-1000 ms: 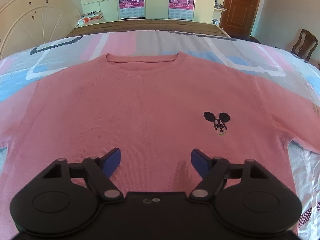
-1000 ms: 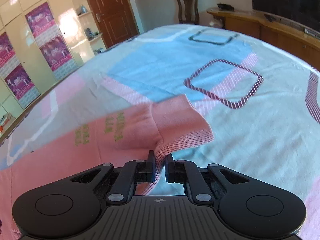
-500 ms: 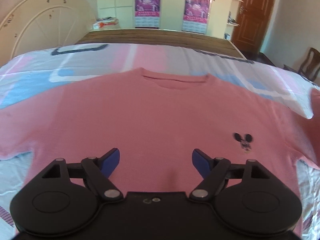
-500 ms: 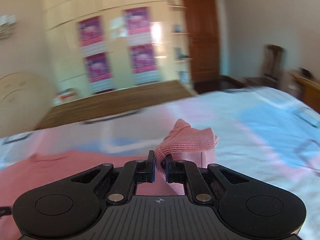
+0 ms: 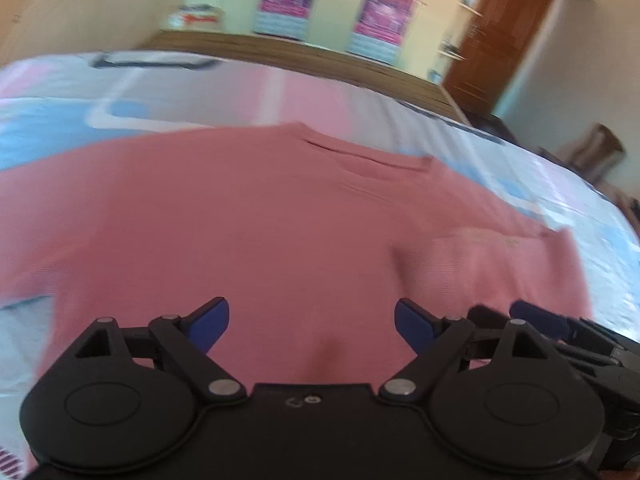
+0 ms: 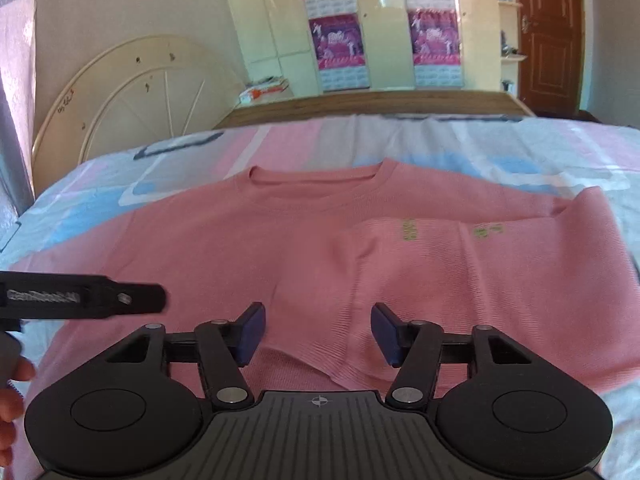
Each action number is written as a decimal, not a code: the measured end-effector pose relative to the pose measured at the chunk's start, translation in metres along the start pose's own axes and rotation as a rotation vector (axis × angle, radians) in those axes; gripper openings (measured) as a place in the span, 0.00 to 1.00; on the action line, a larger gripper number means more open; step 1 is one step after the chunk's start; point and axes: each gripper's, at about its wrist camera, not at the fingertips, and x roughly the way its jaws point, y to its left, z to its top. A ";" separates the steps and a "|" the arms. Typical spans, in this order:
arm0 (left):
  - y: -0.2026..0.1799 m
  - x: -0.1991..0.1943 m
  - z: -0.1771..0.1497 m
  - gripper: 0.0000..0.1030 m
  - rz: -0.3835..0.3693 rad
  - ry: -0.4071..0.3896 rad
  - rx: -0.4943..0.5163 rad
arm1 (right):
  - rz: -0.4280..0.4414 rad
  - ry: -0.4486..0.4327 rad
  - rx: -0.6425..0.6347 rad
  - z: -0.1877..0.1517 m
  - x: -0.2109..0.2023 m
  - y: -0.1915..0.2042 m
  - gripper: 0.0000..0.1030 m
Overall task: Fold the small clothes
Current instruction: 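Lift the held sleeve and lay it across the sweatshirt body with the right tool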
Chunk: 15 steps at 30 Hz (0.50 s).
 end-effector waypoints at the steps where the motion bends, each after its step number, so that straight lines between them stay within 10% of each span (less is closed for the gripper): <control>1: -0.009 0.006 -0.002 0.86 -0.041 0.023 0.009 | -0.021 -0.014 0.010 -0.001 -0.006 -0.003 0.56; 10: -0.057 0.069 -0.012 0.70 -0.187 0.116 0.013 | -0.302 -0.006 0.099 -0.028 -0.050 -0.077 0.56; 12: -0.062 0.073 -0.012 0.59 -0.188 0.092 0.000 | -0.345 0.005 0.111 -0.037 -0.058 -0.090 0.56; 14: -0.066 0.076 -0.012 0.20 -0.185 0.080 -0.013 | -0.378 0.016 0.130 -0.044 -0.061 -0.101 0.56; 15: -0.069 0.079 -0.013 0.16 -0.184 0.080 -0.013 | -0.384 0.020 0.144 -0.048 -0.065 -0.107 0.56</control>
